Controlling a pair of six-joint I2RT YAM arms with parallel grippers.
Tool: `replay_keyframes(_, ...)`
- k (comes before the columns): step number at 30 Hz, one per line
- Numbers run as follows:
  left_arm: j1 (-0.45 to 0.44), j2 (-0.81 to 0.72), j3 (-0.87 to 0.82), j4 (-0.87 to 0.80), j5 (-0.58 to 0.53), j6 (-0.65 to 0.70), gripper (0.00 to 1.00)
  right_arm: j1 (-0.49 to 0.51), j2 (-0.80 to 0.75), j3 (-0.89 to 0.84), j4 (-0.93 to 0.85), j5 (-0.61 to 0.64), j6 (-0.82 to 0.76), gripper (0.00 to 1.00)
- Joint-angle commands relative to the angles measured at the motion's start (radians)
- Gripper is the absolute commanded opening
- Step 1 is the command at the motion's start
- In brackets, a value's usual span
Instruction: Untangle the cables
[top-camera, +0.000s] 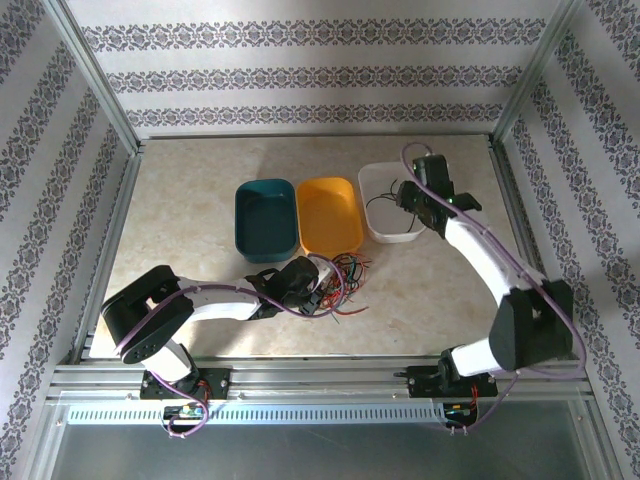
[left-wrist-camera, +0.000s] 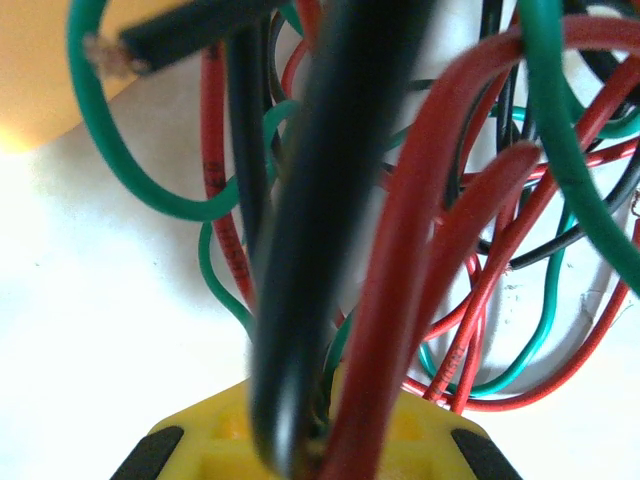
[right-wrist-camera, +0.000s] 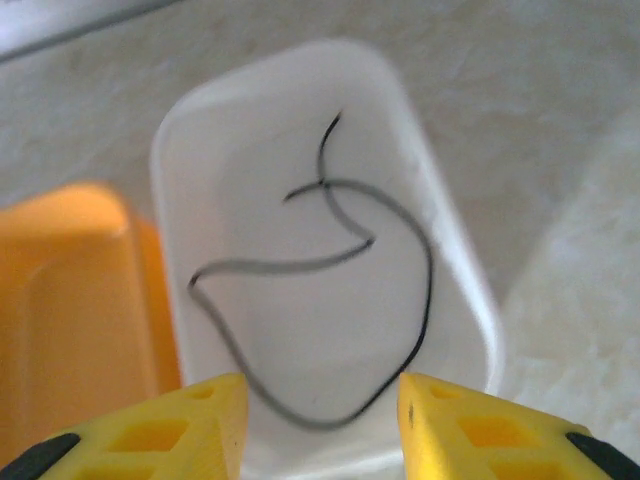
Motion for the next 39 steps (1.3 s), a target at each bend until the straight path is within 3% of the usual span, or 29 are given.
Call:
replay_keyframes(1, -0.011, 0.021, -0.006, -0.003, 0.036, 0.027, 0.00, 0.030, -0.074, -0.090, -0.024, -0.269, -0.058, 0.43)
replay_keyframes(5, -0.011, 0.023, -0.003, -0.006, 0.037, 0.027, 0.00, 0.034, -0.125, -0.215, -0.028, -0.513, -0.002, 0.42)
replay_keyframes(11, -0.011, 0.020, -0.002, -0.006, 0.036, 0.029, 0.00, 0.008, -0.087, -0.320, -0.007, -0.563, 0.067, 0.36)
replay_keyframes(16, -0.011, 0.028, 0.005, -0.015, 0.043, 0.032, 0.00, 0.011, -0.026, -0.340, 0.053, -0.692, 0.047, 0.36)
replay_keyframes(23, -0.012, 0.036, 0.010, -0.018, 0.044, 0.028, 0.00, 0.039, -0.046, -0.350, 0.078, -0.747, 0.032, 0.39)
replay_keyframes(33, -0.012, 0.049, 0.020, -0.019, 0.060, 0.032, 0.00, 0.059, 0.017, -0.321, 0.089, -0.730, 0.002, 0.38)
replay_keyframes(36, -0.012, 0.046, 0.016, -0.017, 0.053, 0.029, 0.00, 0.058, 0.037, -0.318, 0.096, -0.711, 0.000, 0.28)
replay_keyframes(39, -0.012, 0.044, 0.014, -0.018, 0.051, 0.027, 0.00, 0.049, 0.043, -0.319, 0.093, -0.689, 0.005, 0.10)
